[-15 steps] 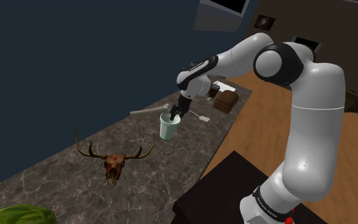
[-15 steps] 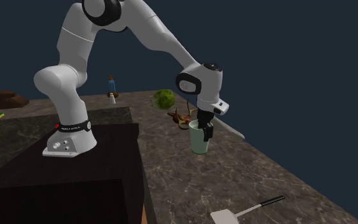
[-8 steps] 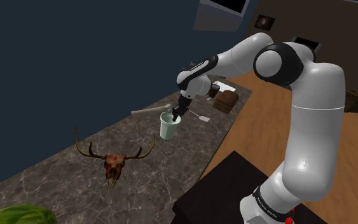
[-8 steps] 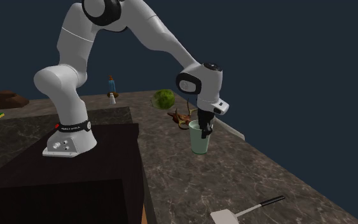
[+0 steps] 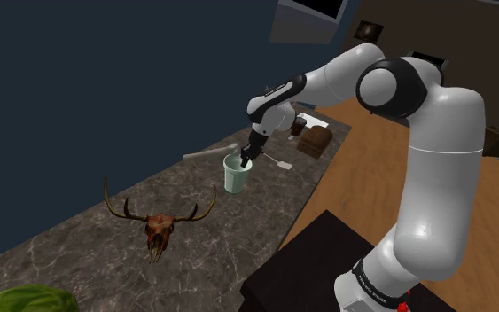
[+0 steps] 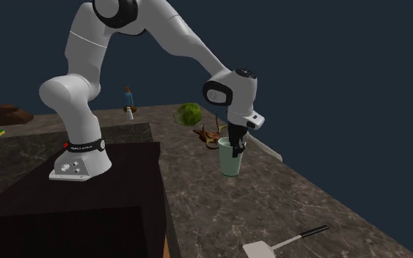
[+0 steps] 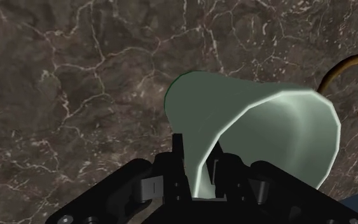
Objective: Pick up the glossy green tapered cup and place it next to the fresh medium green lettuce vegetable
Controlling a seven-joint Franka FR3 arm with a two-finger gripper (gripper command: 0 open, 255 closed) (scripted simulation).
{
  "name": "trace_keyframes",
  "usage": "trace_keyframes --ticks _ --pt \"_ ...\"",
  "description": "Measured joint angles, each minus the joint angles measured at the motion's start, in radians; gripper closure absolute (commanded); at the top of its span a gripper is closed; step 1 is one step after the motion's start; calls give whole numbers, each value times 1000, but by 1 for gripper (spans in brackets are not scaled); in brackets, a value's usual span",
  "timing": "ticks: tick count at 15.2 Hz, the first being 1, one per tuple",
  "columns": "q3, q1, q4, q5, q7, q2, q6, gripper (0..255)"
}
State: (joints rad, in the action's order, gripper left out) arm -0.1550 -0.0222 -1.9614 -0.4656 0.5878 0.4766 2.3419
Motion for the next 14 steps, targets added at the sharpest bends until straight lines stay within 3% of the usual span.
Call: trace_keyframes --ticks 14 --pt "-28 17 14 64 -69 -126 -130 255"
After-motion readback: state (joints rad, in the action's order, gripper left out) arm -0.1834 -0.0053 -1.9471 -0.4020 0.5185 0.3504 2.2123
